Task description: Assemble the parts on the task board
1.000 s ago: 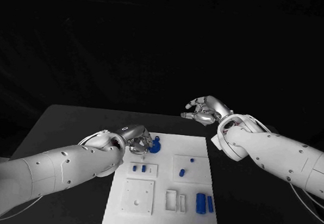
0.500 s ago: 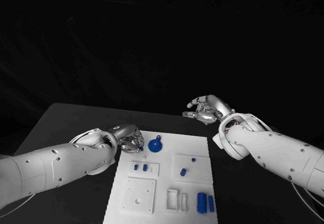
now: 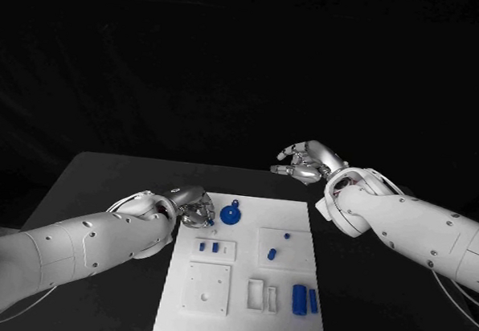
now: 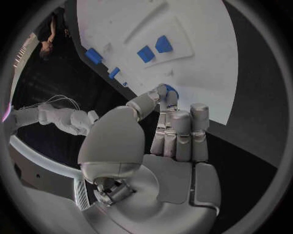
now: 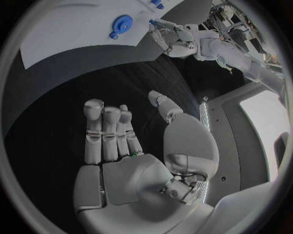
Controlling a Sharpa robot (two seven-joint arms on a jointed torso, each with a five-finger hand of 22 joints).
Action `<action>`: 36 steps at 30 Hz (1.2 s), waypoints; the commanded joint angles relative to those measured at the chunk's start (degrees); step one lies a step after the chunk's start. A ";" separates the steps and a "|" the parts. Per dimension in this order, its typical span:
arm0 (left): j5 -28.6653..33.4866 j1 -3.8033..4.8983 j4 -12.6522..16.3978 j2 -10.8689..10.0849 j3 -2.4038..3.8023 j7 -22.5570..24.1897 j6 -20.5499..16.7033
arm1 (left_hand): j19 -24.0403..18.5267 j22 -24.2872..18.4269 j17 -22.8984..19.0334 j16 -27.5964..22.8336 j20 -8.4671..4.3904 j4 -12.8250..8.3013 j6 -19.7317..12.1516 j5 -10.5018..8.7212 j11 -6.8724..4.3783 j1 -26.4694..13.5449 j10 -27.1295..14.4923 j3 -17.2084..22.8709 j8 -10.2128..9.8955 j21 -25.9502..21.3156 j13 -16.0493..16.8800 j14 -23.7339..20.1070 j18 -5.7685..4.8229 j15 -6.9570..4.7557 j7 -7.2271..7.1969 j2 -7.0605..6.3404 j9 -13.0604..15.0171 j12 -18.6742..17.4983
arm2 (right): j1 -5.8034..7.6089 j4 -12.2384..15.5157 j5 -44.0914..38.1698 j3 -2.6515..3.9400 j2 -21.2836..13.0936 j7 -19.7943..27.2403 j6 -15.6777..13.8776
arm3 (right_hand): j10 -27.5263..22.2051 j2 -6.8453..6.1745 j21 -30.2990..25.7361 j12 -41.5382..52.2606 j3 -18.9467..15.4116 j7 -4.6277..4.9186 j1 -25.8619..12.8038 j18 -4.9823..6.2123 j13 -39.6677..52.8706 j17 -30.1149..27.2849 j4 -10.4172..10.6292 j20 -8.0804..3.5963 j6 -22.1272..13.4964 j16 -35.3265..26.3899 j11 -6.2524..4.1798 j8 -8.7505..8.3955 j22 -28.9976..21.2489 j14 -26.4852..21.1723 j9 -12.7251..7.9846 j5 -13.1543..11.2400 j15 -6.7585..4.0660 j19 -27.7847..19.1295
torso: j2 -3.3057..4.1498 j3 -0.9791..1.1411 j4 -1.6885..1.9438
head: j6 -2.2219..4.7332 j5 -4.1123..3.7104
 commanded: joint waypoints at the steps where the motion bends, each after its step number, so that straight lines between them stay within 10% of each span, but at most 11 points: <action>1: -0.16 -0.18 -0.17 0.39 -0.02 0.29 1.16 | 0.10 0.62 -0.08 0.20 -1.04 0.00 0.46 0.29 -0.07 0.12 0.30 0.33 0.40 0.29 0.09 0.11 4.79 -0.43 0.07 0.60 0.05 0.06 | -0.02 0.08 -0.50 0.02 0.02 0.29 0.70 | -0.38 0.58 -0.29 0.22 0.02 0.37 0.08 5.76 -0.09 -0.03 0.09 -0.54 -0.07 -0.15 0.10 0.21 0.07 0.24 -0.08 -0.24 -0.08 -0.04 | -0.01 0.05 0.04 | -0.12 -0.09; 36: -0.70 -1.10 -1.81 1.04 -0.75 0.16 1.00 | 0.13 0.59 -0.15 0.20 -1.12 -0.10 0.47 0.35 -0.10 0.06 0.40 0.38 0.45 0.28 0.09 0.13 4.74 -0.46 0.06 0.73 0.00 -0.02 | -0.03 0.01 -0.50 0.02 0.15 0.40 0.61 | -0.41 0.64 -0.35 0.30 -0.02 0.36 0.08 5.76 -0.20 -0.03 0.03 -0.54 -0.05 -0.15 0.10 0.23 0.13 0.25 -0.10 -0.25 -0.08 -0.01 | 0.00 0.01 0.06 | -0.45 -0.12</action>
